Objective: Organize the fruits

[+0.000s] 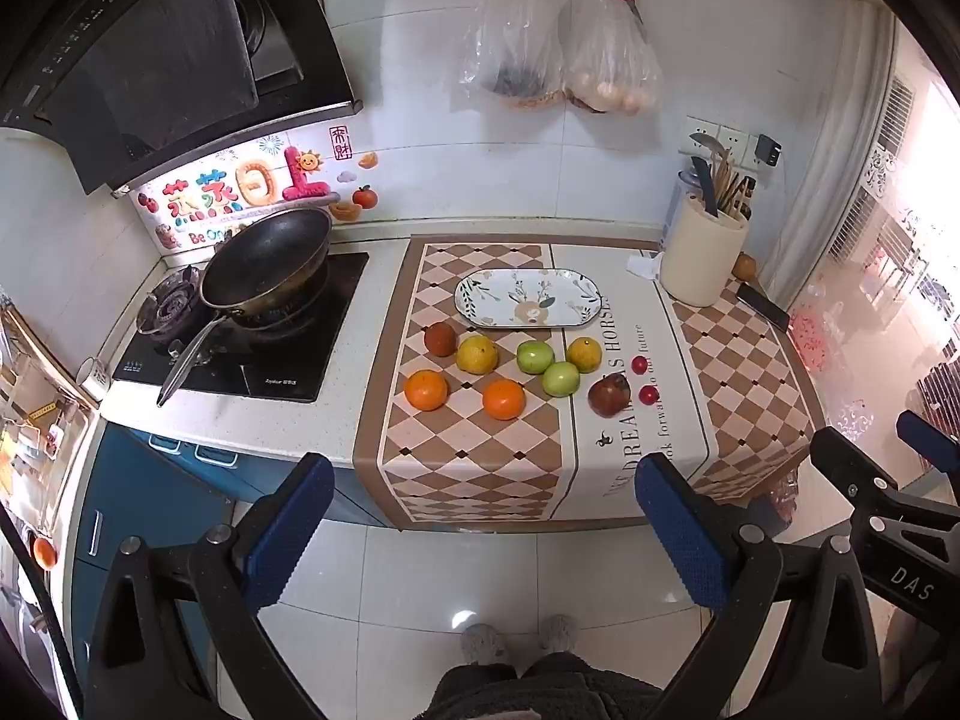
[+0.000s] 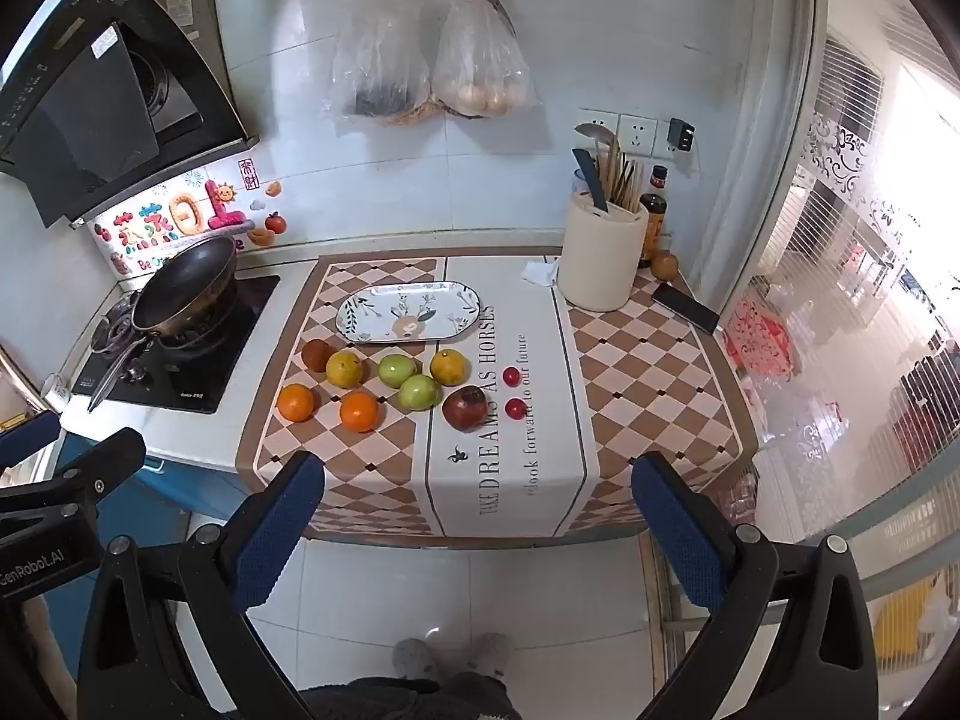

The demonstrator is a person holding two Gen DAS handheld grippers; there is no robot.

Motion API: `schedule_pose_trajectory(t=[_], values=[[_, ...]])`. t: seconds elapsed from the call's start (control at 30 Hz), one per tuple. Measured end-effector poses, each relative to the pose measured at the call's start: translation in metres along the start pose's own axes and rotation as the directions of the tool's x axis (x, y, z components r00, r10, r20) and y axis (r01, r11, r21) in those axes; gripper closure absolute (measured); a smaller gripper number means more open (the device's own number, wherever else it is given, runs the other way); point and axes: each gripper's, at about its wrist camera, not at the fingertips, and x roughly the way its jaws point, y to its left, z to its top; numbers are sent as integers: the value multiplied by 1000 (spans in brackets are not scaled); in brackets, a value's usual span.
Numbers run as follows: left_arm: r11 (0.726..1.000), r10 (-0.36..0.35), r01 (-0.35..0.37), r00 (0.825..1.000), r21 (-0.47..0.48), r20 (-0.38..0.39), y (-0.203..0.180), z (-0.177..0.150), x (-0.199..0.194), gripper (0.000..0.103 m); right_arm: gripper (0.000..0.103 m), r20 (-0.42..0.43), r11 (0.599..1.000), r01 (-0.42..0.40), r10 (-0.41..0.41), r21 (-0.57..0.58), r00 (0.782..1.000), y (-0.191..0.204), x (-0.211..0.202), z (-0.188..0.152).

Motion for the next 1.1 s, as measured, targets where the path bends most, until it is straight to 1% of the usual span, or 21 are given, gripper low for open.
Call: schedule_pose_trajectory(t=[0.2,0.83,1.1], values=[[1000,-6,6,1000,-4,4,0,0,0,0,0,-10,1000,-9,10,5,1000,0,-1,1],[1000,-8,8,1000,-3,8,0,4,-6,0,0,19,1000,-11,11,11,1000,-5,-20,-1],[1000,-7,7,1000,-5,10,0,4,-10,0,0,17,1000,-19,18,5,1000,-6,-19,-2]])
